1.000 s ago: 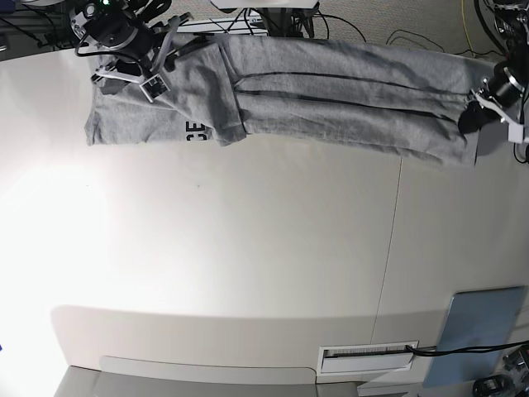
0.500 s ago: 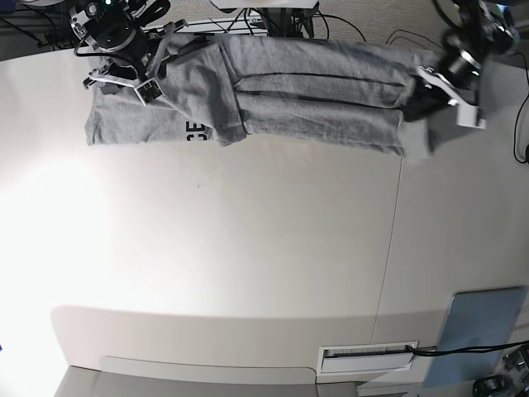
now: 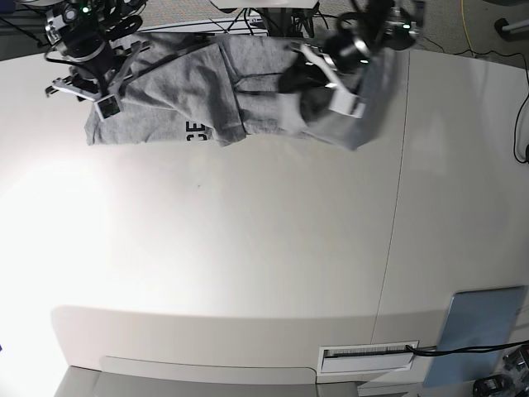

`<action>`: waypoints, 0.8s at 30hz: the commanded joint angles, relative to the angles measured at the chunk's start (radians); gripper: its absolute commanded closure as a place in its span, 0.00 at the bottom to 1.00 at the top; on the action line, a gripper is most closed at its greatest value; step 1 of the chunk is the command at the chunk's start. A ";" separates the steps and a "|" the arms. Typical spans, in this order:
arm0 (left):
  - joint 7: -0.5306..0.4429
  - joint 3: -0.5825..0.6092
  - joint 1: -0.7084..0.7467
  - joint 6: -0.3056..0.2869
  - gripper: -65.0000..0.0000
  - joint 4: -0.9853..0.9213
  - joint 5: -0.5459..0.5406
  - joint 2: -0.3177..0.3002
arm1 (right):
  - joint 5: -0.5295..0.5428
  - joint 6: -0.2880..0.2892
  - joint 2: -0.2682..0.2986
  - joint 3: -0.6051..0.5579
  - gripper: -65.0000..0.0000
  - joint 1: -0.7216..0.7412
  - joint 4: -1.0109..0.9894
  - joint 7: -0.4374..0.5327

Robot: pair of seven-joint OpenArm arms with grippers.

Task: Fold the T-shirt properly
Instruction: 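Grasp the strip's hem end with the left gripper and fold it toward the right gripper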

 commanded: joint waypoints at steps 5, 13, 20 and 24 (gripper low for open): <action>-0.021 0.077 -0.033 -0.008 1.00 0.018 0.047 0.020 | -0.002 -0.004 0.006 0.012 0.76 -0.003 0.018 0.018; -0.105 0.117 -0.039 -0.044 0.50 0.018 0.099 0.020 | -0.001 -0.004 0.006 0.012 0.76 -0.003 0.018 0.014; -0.107 0.116 -0.109 -0.075 0.32 0.018 0.058 0.019 | -0.002 -0.005 0.006 0.012 0.76 -0.003 0.018 0.008; -0.055 0.106 -0.147 -0.158 0.32 0.027 0.080 0.011 | -0.006 -0.006 0.006 0.012 0.76 -0.006 0.018 0.001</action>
